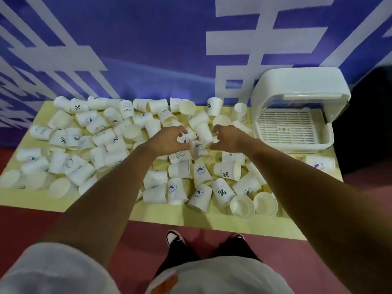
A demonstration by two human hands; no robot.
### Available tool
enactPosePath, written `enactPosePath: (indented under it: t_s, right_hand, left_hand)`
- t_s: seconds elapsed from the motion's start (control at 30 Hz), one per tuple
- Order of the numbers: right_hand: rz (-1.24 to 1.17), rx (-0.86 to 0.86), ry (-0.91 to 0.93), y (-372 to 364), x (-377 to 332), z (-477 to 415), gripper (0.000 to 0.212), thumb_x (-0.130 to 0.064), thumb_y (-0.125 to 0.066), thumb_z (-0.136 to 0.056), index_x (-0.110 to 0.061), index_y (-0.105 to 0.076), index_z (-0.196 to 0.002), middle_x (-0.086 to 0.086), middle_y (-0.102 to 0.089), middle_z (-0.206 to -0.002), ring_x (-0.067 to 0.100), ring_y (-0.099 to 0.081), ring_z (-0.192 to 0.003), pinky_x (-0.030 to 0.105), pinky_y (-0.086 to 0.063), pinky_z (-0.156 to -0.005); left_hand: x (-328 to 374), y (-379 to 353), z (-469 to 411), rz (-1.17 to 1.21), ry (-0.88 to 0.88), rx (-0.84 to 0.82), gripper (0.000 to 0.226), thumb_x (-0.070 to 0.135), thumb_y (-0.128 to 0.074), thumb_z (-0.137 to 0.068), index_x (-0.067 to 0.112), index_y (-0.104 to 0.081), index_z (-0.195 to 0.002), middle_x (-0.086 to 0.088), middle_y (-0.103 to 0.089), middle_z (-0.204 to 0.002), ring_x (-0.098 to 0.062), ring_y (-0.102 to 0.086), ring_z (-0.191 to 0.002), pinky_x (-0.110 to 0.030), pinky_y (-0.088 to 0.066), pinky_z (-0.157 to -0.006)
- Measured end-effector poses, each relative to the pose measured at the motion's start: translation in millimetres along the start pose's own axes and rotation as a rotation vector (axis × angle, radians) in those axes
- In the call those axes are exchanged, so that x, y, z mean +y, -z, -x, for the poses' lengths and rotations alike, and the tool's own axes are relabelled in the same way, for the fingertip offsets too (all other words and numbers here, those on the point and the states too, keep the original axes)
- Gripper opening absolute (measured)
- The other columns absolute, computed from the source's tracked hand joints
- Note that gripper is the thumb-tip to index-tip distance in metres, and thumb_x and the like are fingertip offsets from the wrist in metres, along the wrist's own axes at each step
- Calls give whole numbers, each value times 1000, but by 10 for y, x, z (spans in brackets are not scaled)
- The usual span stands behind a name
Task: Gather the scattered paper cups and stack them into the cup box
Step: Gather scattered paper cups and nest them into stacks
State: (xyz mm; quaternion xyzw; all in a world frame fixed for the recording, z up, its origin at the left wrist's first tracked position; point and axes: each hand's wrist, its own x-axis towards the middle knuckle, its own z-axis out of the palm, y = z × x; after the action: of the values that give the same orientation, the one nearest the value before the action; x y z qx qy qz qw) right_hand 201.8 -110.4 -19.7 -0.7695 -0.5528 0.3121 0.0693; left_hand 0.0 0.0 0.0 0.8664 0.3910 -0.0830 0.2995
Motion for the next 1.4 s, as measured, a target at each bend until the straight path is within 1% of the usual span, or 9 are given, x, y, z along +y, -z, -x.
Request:
enactPosePath:
  t_s: [0.13, 0.23, 0.37, 0.57, 0.83, 1.0, 1.13, 1.27, 1.4]
  right_hand:
    - [-13, -85, -40, -264, -44, -61, 67, -42, -72, -86, -11, -46, -140, 11, -62, -127, 28, -59, -115, 40, -50, -96]
    - [-9, -109, -76, -458, -93, -211, 65, -43, -70, -87, -11, -46, -138, 13, -61, -128, 30, -58, -115, 42, -50, -96]
    - [31, -63, -140, -659, -185, -375, 61, -42, -65, -90, -8, -45, -136, 16, -60, -125, 33, -58, -114, 41, -49, -92]
    - [173, 9, -211, -1045, -224, -586, 61, -52, -65, -88, -11, -46, -129, 14, -56, -123, 34, -57, -111, 45, -44, -96]
    - [61, 56, -385, -1272, -272, -698, 66, -57, -69, -81, -13, -45, -124, 13, -59, -126, 36, -58, -115, 44, -44, -97]
    - [35, 96, -407, -1136, -336, -713, 62, -46, -69, -81, -11, -45, -126, 14, -55, -125, 36, -56, -113, 44, -46, -93]
    - [-21, 145, -414, -869, -373, -677, 78, -48, -76, -76, -12, -41, -135, 14, -49, -128, 37, -55, -114, 49, -51, -92]
    - [-74, 263, -405, -582, -354, -575, 79, -44, -79, -72, -13, -40, -133, 13, -49, -124, 35, -55, -111, 48, -53, -87]
    - [-91, 337, -425, -280, -326, -436, 82, -41, -83, -71, -13, -39, -134, 12, -49, -125, 33, -51, -114, 47, -53, -89]
  left_hand:
    - [-137, -176, -75, -2, 43, -78, 58, 44, -73, -81, 22, -53, -131, -3, -59, -126, -19, -58, -109, -33, -48, -93]
    - [-349, -298, -230, -24, 31, -108, 61, 44, -73, -80, 23, -52, -133, -6, -60, -127, -22, -58, -113, -40, -48, -96]
    - [-606, -405, -397, -149, -10, -113, 61, 40, -69, -83, 23, -46, -137, -7, -56, -128, -25, -53, -118, -44, -45, -98]
    - [-929, -610, -633, -90, -71, -86, 59, 35, -68, -85, 18, -46, -137, -9, -57, -126, -26, -52, -118, -40, -44, -99]
    - [-973, -796, -751, -299, -201, -64, 70, 42, -69, -79, 24, -40, -140, -3, -52, -127, -25, -50, -119, -43, -38, -99]
    - [-979, -834, -762, -251, -170, -66, 67, 39, -69, -79, 23, -39, -136, -4, -54, -125, -27, -53, -117, -45, -38, -98]
    - [-951, -764, -733, -162, -137, -69, 73, 41, -70, -80, 24, -36, -142, -5, -53, -129, -28, -51, -120, -46, -37, -102]
    - [-855, -587, -704, -96, -146, -15, 70, 41, -71, -76, 23, -41, -136, -5, -52, -126, -29, -52, -118, -44, -41, -99]
    - [-700, -354, -695, 65, -144, 46, 75, 36, -76, -75, 21, -40, -139, -6, -51, -127, -25, -52, -116, -40, -46, -94]
